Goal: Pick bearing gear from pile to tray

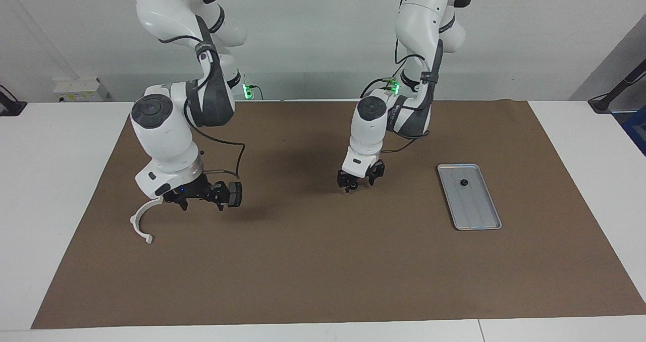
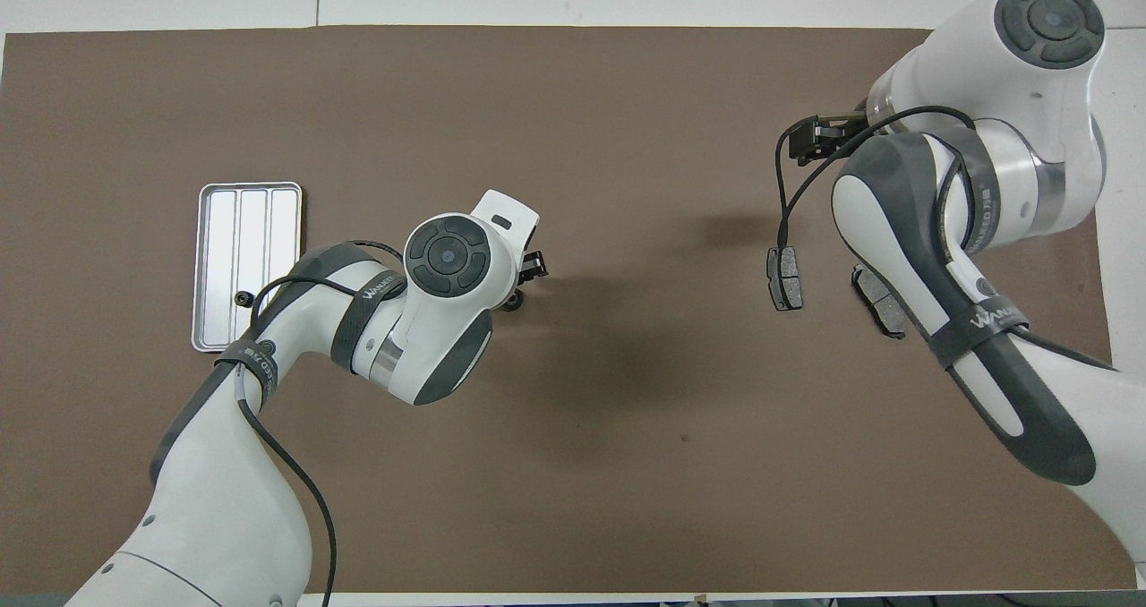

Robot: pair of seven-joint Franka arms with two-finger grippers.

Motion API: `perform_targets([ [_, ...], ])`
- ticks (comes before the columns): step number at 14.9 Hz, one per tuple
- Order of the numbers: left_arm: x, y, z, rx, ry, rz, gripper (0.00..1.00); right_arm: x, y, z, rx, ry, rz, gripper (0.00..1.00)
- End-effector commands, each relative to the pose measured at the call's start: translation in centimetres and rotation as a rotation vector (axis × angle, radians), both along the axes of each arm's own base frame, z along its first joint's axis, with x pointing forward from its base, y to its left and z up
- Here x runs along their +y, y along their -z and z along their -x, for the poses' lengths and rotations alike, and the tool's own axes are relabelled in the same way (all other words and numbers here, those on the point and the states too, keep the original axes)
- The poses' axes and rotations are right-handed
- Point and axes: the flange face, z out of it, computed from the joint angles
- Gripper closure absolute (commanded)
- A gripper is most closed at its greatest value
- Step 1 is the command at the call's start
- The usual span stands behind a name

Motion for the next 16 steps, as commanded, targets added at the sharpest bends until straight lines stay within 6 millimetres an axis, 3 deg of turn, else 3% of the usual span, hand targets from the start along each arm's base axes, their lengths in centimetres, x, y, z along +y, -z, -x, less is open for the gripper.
perform_targets([
  [1, 0.1, 0.3, 0.8, -0.014, -0.003, -0.013, 0.16, -0.9, -2.5, 3.0, -0.003, -0.042, 0.007, 0.00],
  [2, 0.0, 0.4, 0.9, -0.014, 0.000, -0.012, 0.18, -0.9, -3.2, 3.9, -0.007, -0.055, 0.004, 0.00],
  [4, 0.2, 0.4, 0.7, -0.015, 0.002, -0.012, 0.40, -1.9, -4.7, 5.6, 0.001, -0.051, -0.030, 0.00],
  [5, 0.4, 0.3, 0.5, -0.019, 0.002, -0.010, 0.61, -2.3, -5.6, 6.4, 0.010, -0.054, -0.041, 0.00],
  [6, 0.5, 0.3, 0.4, -0.021, 0.007, -0.008, 0.92, -2.6, -6.4, 6.9, 0.020, -0.065, -0.041, 0.00],
  [7, 0.6, 0.1, 0.1, -0.023, 0.016, -0.008, 1.00, -2.8, -7.6, 7.6, 0.022, -0.070, -0.037, 0.00],
  [9, 1.2, -0.6, -1.1, -0.030, 0.040, -0.010, 1.00, -2.8, -10.4, 9.3, 0.022, -0.068, -0.032, 0.00],
  [11, 3.1, -2.8, -3.6, -0.025, 0.068, -0.024, 1.00, -2.7, -12.8, 10.8, 0.026, -0.066, -0.030, 0.00],
  [12, 4.9, -4.9, -5.0, -0.018, 0.089, -0.034, 1.00, -2.2, -13.7, 11.4, 0.036, -0.073, -0.029, 0.00],
  [15, 14.2, -12.2, -7.8, -0.020, 0.136, -0.032, 1.00, -1.4, -16.7, 12.5, 0.070, -0.083, -0.026, 0.00],
  [16, 17.7, -13.7, -8.3, -0.007, 0.162, -0.034, 1.00, -1.7, -17.6, 12.8, 0.082, -0.079, -0.025, 0.00],
])
